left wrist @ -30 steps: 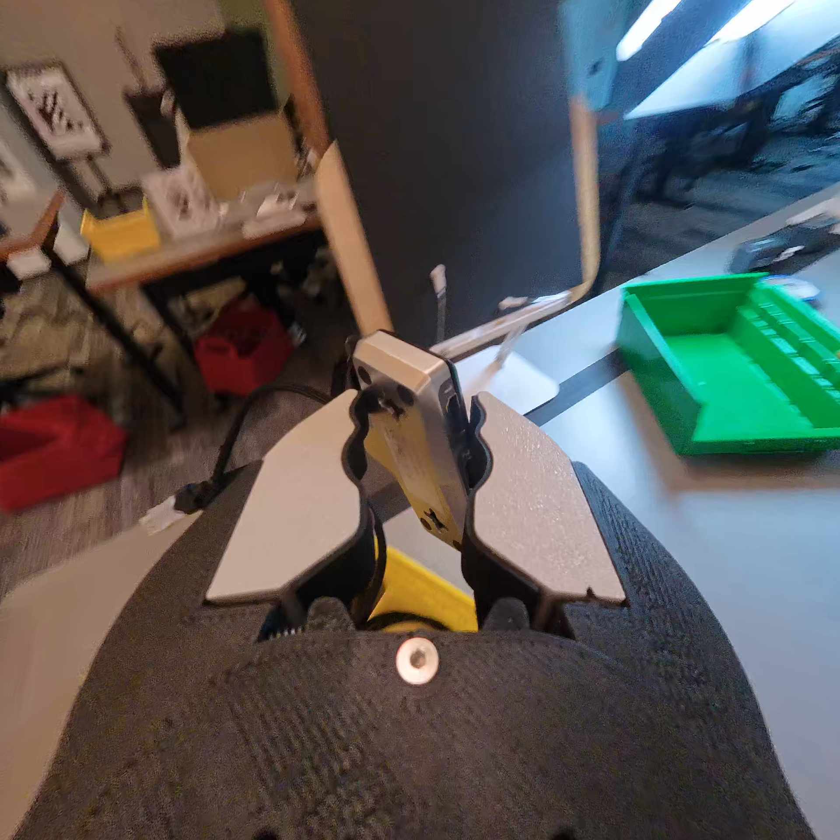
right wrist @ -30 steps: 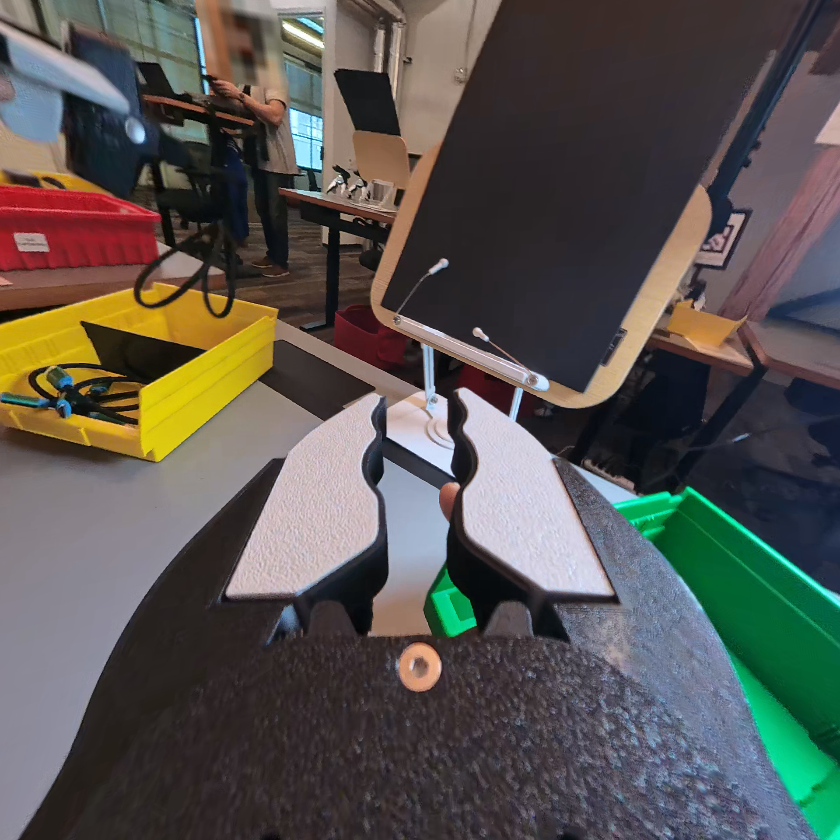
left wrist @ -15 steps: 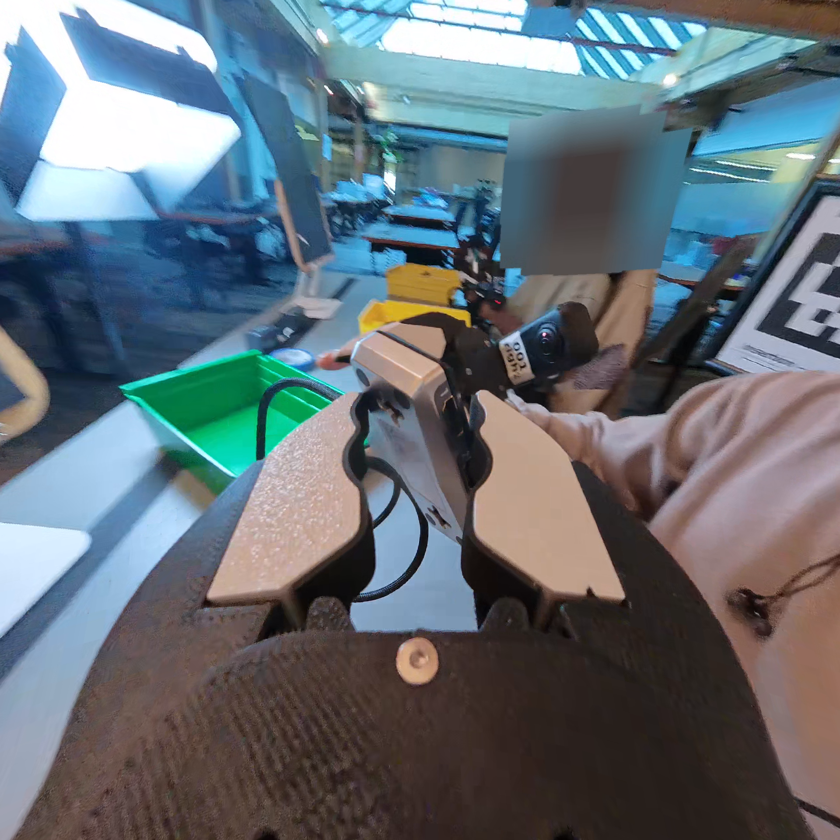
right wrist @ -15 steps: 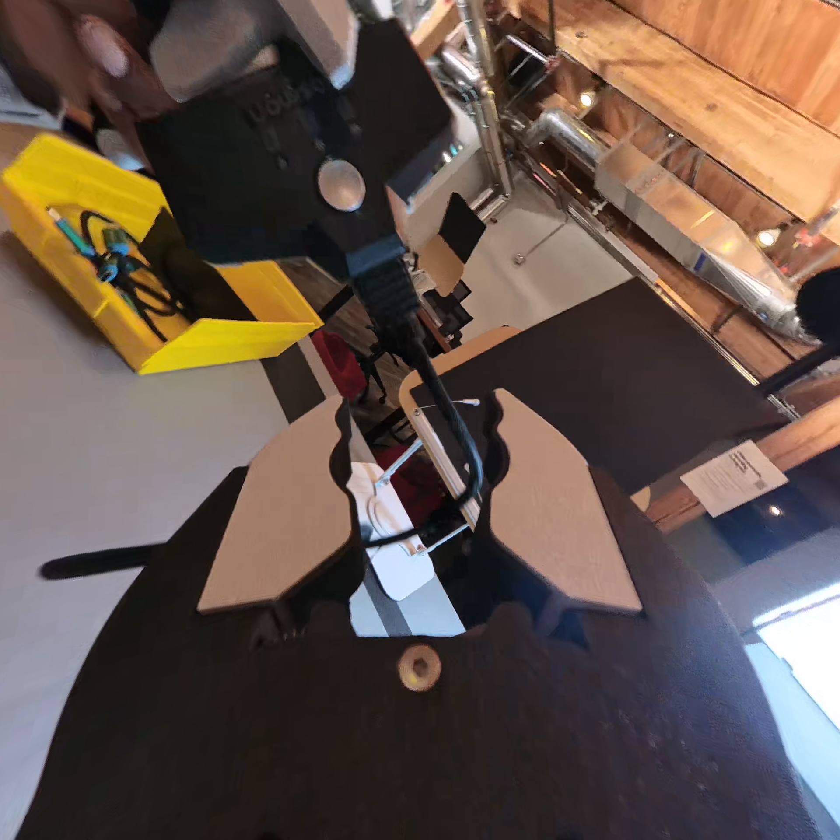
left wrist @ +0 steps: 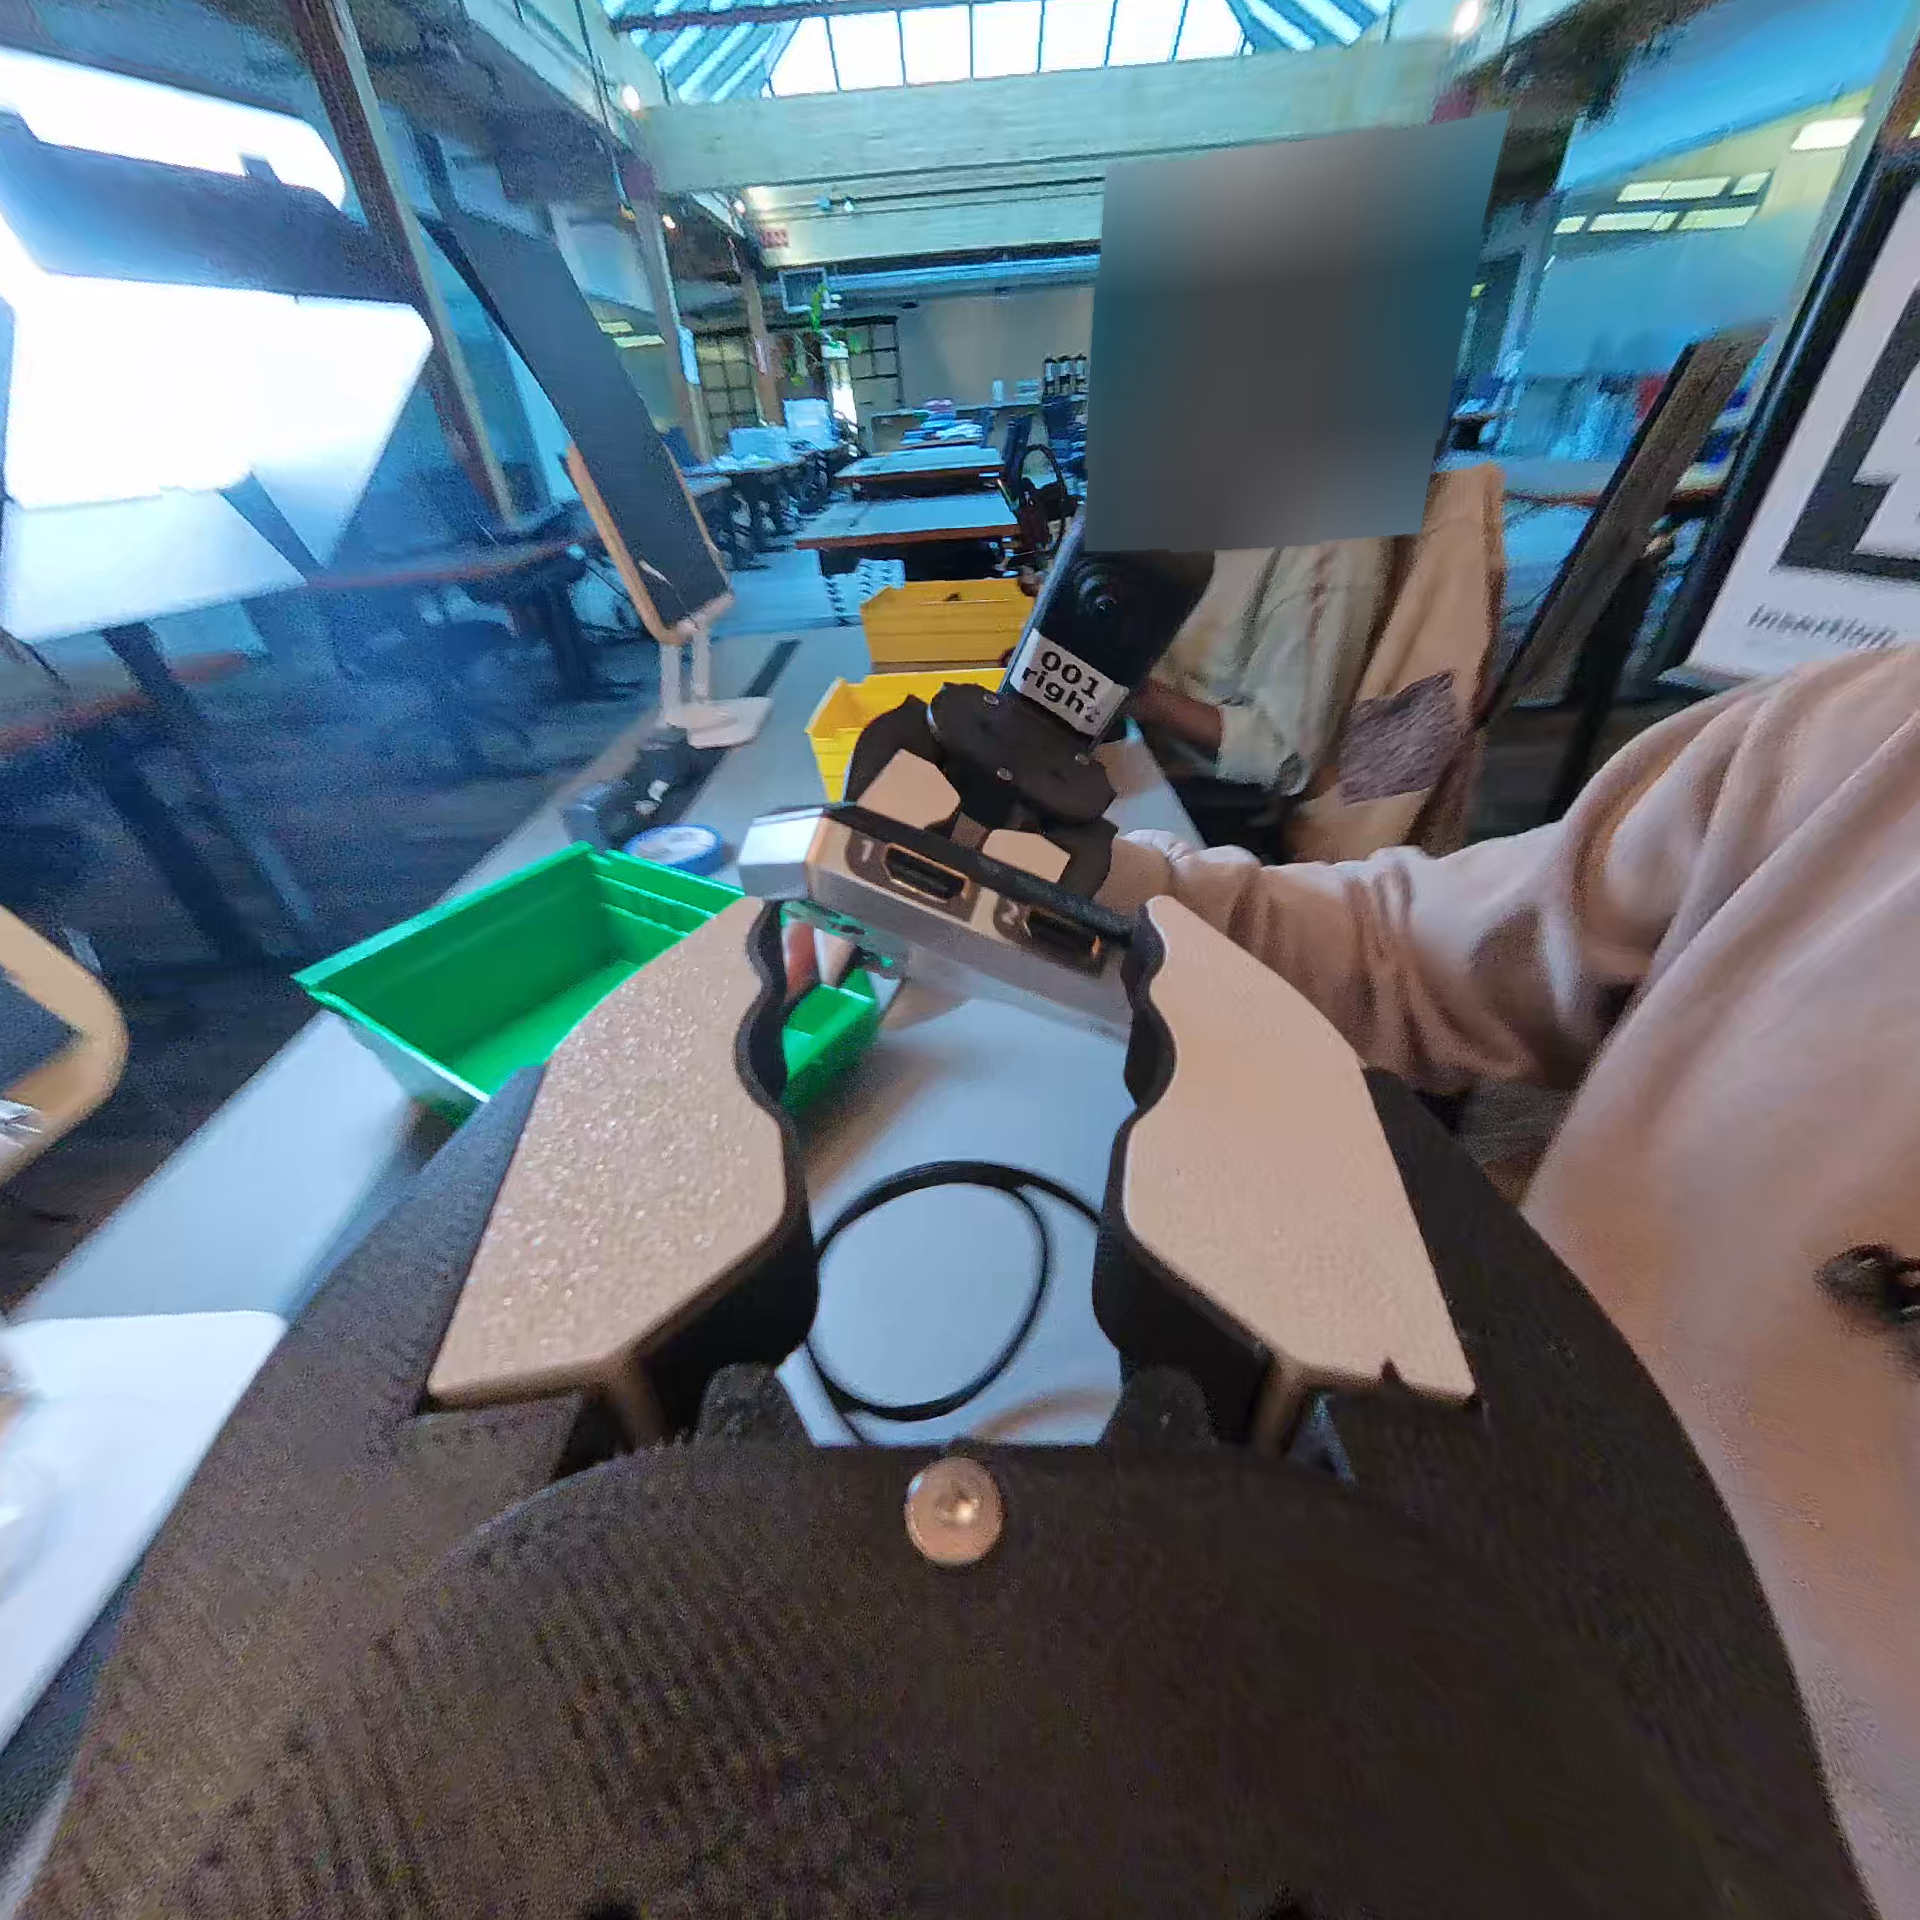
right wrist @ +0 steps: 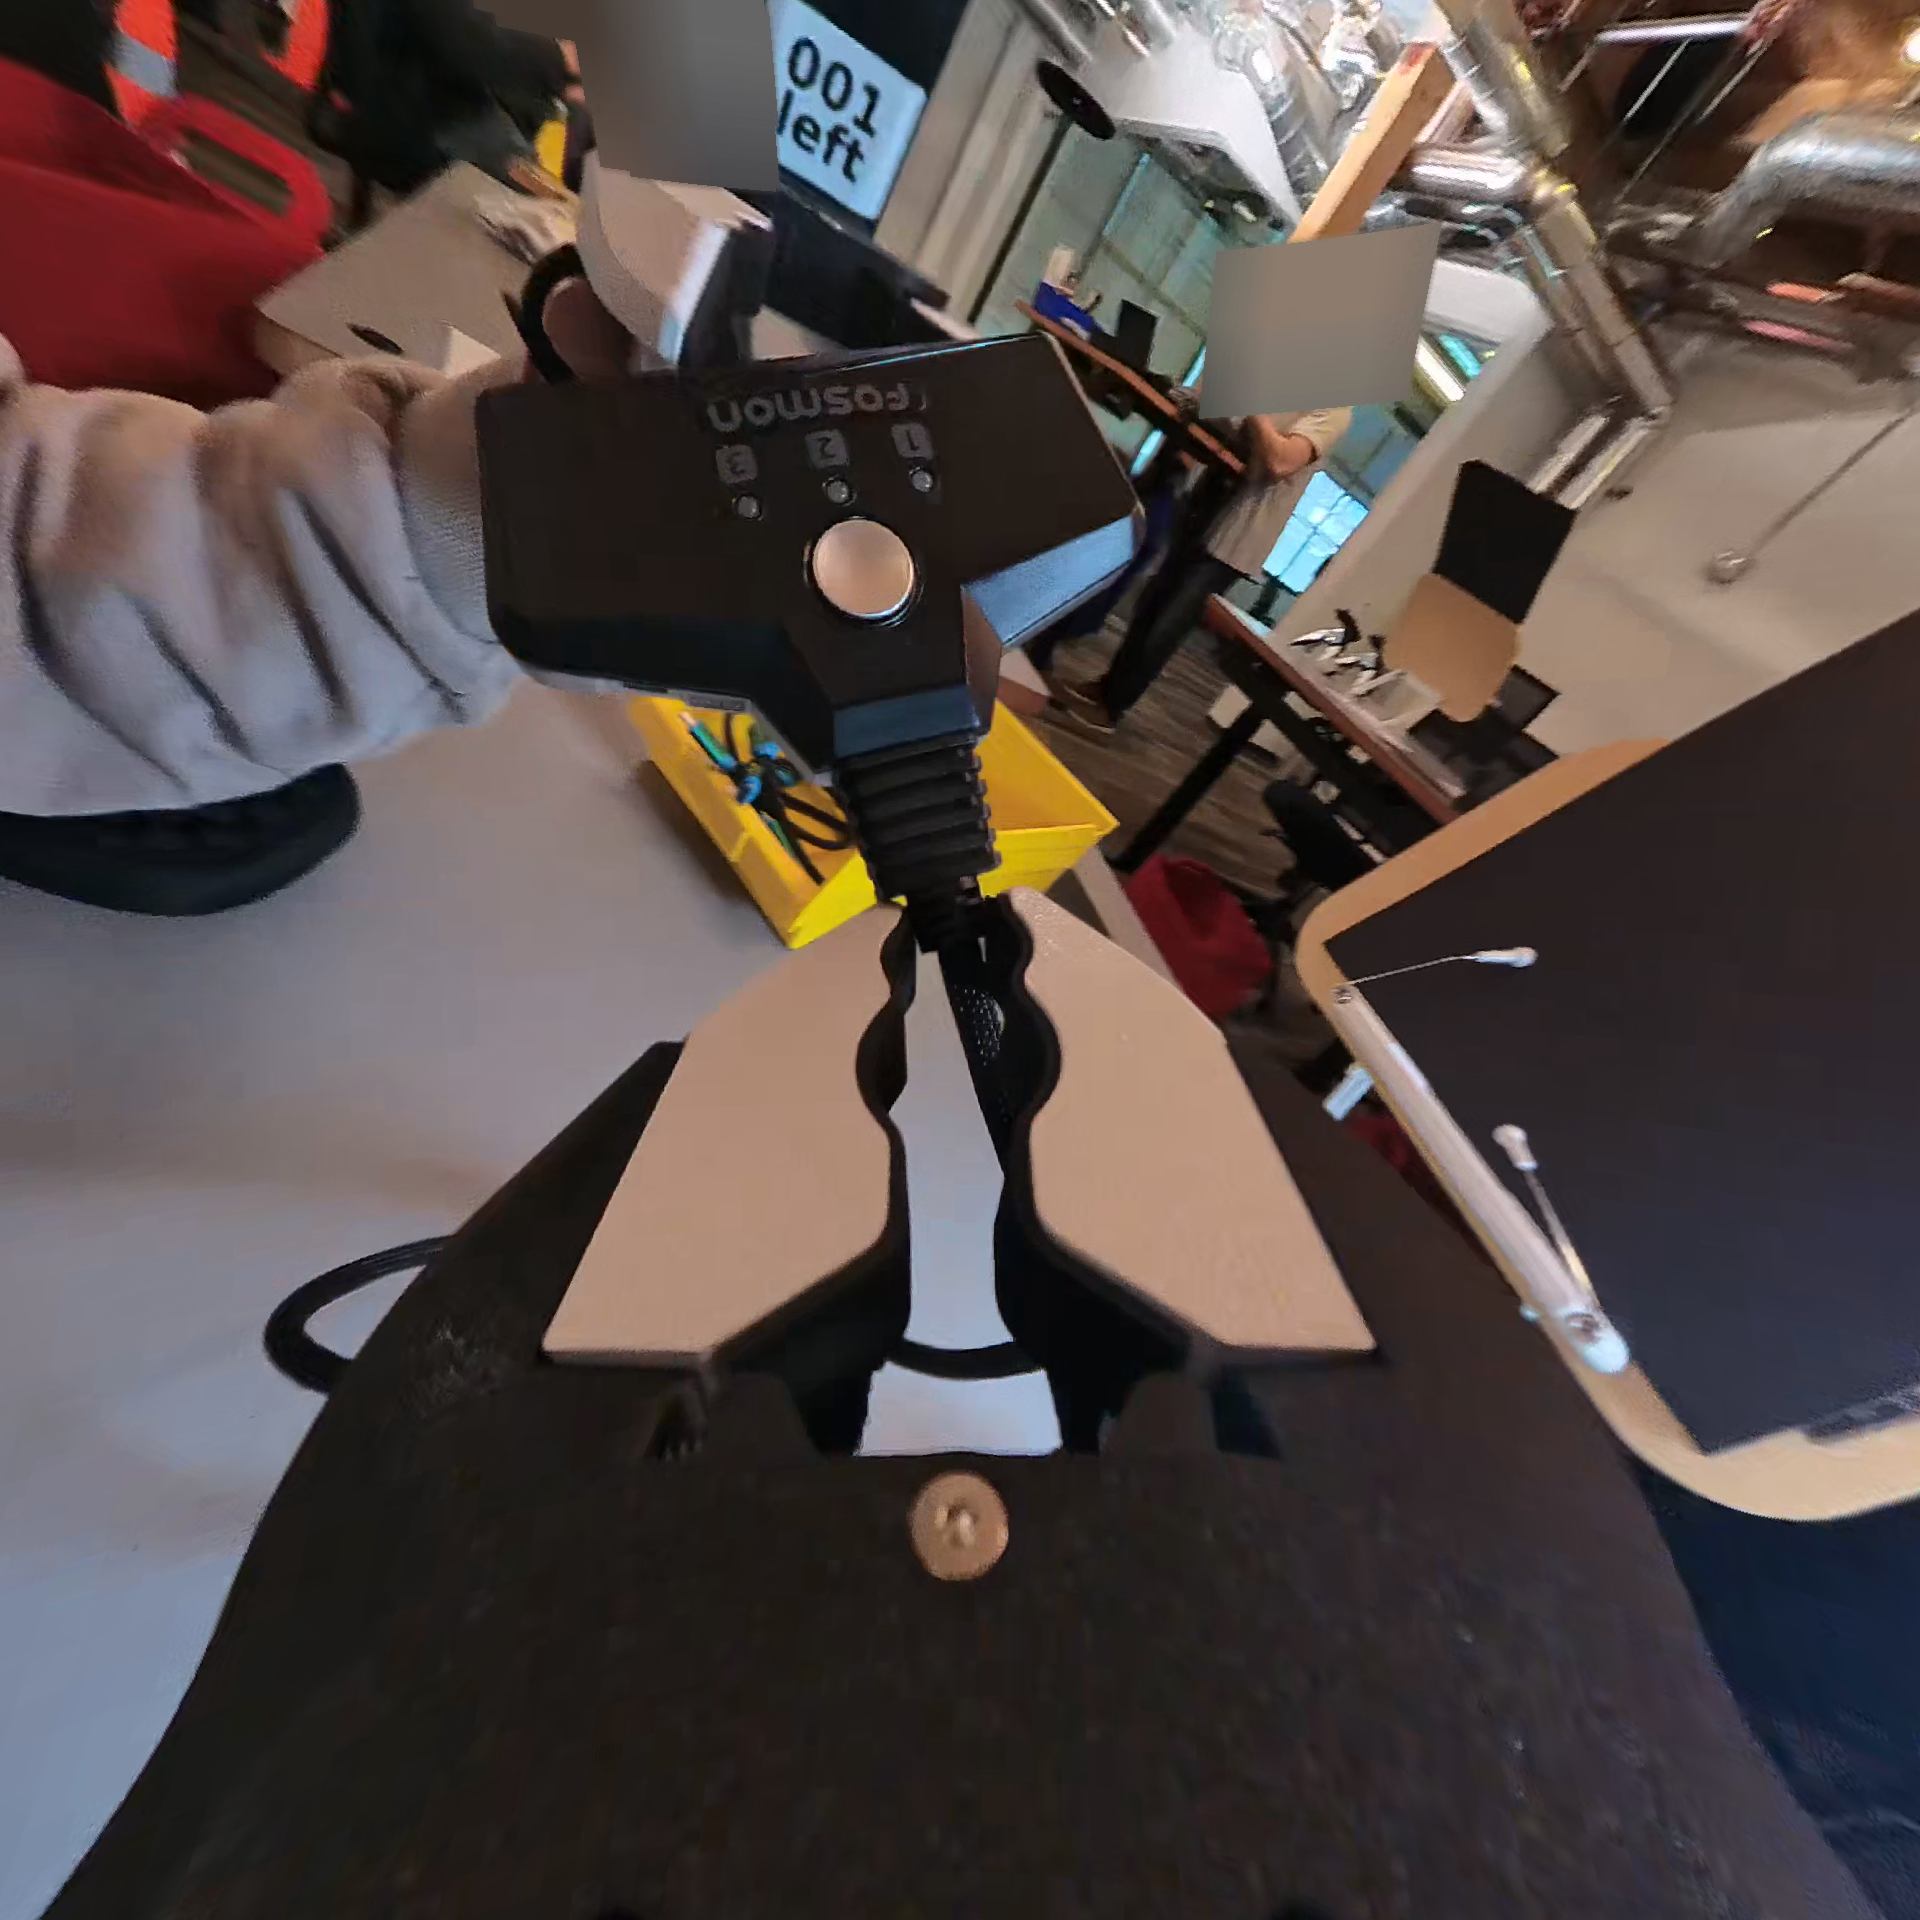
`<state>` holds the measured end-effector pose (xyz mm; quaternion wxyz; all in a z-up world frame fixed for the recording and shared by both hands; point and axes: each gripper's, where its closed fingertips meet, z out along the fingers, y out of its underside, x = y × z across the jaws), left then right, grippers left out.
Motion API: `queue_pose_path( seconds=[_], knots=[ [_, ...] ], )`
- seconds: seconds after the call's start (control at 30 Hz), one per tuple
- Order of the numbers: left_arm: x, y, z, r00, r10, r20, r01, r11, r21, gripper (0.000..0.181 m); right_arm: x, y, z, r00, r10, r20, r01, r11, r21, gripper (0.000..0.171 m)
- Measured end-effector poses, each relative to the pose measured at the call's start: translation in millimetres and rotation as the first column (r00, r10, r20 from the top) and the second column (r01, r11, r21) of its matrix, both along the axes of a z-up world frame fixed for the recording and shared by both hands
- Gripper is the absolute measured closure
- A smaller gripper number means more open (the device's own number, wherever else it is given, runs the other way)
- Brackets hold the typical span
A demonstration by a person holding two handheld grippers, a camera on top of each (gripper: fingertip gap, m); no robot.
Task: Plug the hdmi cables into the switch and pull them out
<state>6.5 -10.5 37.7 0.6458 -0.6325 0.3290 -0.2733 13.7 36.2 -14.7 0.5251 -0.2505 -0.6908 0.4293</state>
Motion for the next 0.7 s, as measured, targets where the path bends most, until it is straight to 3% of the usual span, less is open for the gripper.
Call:
queue_pose_path(
  seconds=[0.13, 0.27, 0.37, 0.5, 0.6, 0.7],
  knots=[
    [-17, -10, 5, 0.973, 0.146, -0.178, -0.111, 0.975, 0.193, 0.120, 19, 0, -3, 0.983, 0.162, 0.087, -0.146, 0.975, -0.165, 0.159],
    [-21, 4, -24, 0.830, 0.312, -0.463, -0.205, 0.941, 0.268, 0.119, 35, -18, -24, 0.907, 0.359, 0.221, -0.298, 0.917, -0.266, 0.159],
    [5, 9, -43, 0.765, 0.288, -0.576, -0.107, 0.939, 0.327, 0.116, 40, -38, -37, 0.823, 0.486, 0.293, -0.382, 0.857, -0.347, 0.159],
    [39, -2, -51, 0.780, 0.184, -0.599, 0.062, 0.929, 0.366, 0.142, 44, -45, -49, 0.736, 0.587, 0.337, -0.418, 0.786, -0.456, 0.159],
    [36, -4, -46, 0.818, 0.152, -0.555, 0.066, 0.933, 0.353, 0.159, 28, -23, -30, 0.842, 0.501, 0.199, -0.356, 0.794, -0.492, 0.155],
    [26, -2, -35, 0.889, 0.122, -0.442, 0.049, 0.933, 0.356, 0.160, 19, -8, -16, 0.937, 0.316, 0.149, -0.242, 0.896, -0.372, 0.148]
  ],
)
